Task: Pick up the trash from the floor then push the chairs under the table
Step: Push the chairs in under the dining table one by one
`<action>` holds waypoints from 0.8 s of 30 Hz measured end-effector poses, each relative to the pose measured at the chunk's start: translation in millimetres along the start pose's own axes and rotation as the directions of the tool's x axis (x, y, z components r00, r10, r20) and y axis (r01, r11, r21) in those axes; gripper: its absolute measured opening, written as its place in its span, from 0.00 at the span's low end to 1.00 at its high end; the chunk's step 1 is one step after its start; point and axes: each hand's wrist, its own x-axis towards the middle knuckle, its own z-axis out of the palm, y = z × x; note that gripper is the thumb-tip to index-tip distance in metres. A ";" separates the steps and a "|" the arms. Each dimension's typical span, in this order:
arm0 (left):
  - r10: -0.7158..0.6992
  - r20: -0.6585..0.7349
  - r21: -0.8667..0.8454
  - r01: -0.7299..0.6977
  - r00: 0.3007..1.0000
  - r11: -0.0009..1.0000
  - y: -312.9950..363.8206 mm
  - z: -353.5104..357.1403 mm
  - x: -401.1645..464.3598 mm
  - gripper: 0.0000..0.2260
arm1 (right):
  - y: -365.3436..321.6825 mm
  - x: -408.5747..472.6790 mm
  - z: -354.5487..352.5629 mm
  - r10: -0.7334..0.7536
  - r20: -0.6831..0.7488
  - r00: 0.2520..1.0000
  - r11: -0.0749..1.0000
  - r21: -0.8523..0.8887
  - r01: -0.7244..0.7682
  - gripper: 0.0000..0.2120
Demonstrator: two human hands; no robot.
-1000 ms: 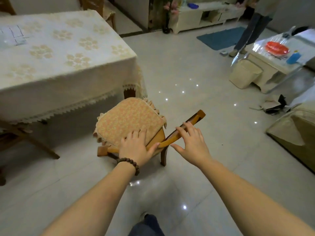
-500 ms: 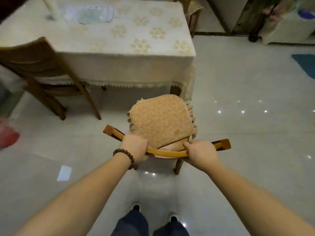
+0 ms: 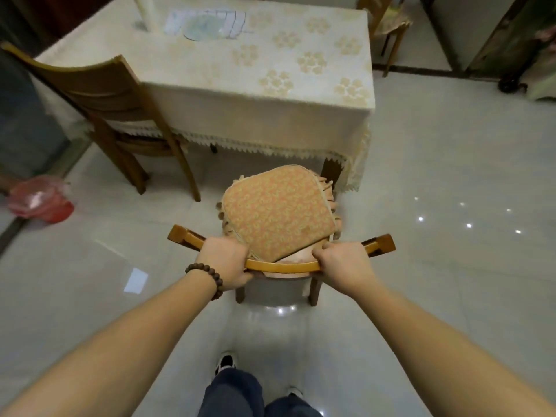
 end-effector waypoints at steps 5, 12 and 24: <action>0.002 0.005 -0.007 -0.002 1.000 1.000 -10.0 1.2 21.5 0.25 | 16.4 28.4 -5.8 -0.038 -0.002 0.999 0.999 -0.017 0.038 0.14; 0.042 -0.030 0.014 -0.041 0.999 0.999 -72.8 3.2 64.8 0.27 | 7.9 86.5 -14.9 -0.057 -0.034 0.998 0.998 0.007 0.058 0.12; 0.122 -0.054 0.077 -0.118 0.991 0.990 -196.2 -1.1 192.7 0.28 | 23.1 242.6 -47.3 0.035 -0.039 0.999 0.999 0.018 -0.034 0.14</action>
